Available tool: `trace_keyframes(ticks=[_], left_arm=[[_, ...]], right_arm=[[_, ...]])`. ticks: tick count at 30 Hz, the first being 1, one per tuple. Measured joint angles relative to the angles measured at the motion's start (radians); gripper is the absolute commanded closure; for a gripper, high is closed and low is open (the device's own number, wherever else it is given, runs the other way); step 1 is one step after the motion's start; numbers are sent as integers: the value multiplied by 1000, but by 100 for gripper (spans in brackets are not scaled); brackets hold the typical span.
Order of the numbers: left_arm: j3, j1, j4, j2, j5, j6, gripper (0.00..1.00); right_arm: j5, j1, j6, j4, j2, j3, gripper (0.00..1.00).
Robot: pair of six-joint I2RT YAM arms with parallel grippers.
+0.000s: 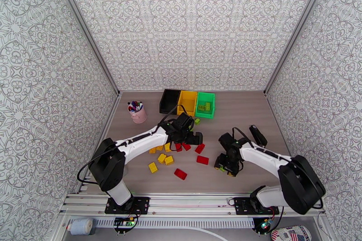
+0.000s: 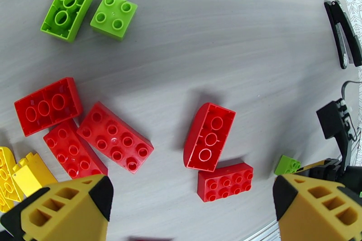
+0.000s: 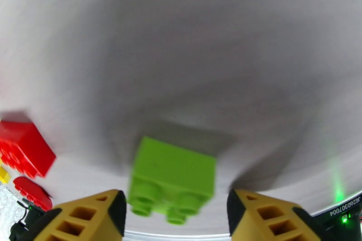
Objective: Sort the legos into containers by color
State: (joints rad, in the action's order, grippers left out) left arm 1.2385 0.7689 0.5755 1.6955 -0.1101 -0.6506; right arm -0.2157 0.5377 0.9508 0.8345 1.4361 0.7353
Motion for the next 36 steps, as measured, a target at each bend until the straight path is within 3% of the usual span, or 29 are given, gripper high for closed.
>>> trace_keyframes(ticks=[11,24,30,36], left_arm=[[-32,-33,-1,-35,-1,-2,1],[-63,-79,-4,-55,-24,-11,1],[-41,-140,-11,-54,-80,-31,1],[127,-205,-69,40,-194,-61,1]], right_arm=[[40,28,-27,6,112,113,55],[60,37,-59,56,134,169,71],[51,7,-86,70,192,345,72],[-22,-94,-103,31,317,555,73]])
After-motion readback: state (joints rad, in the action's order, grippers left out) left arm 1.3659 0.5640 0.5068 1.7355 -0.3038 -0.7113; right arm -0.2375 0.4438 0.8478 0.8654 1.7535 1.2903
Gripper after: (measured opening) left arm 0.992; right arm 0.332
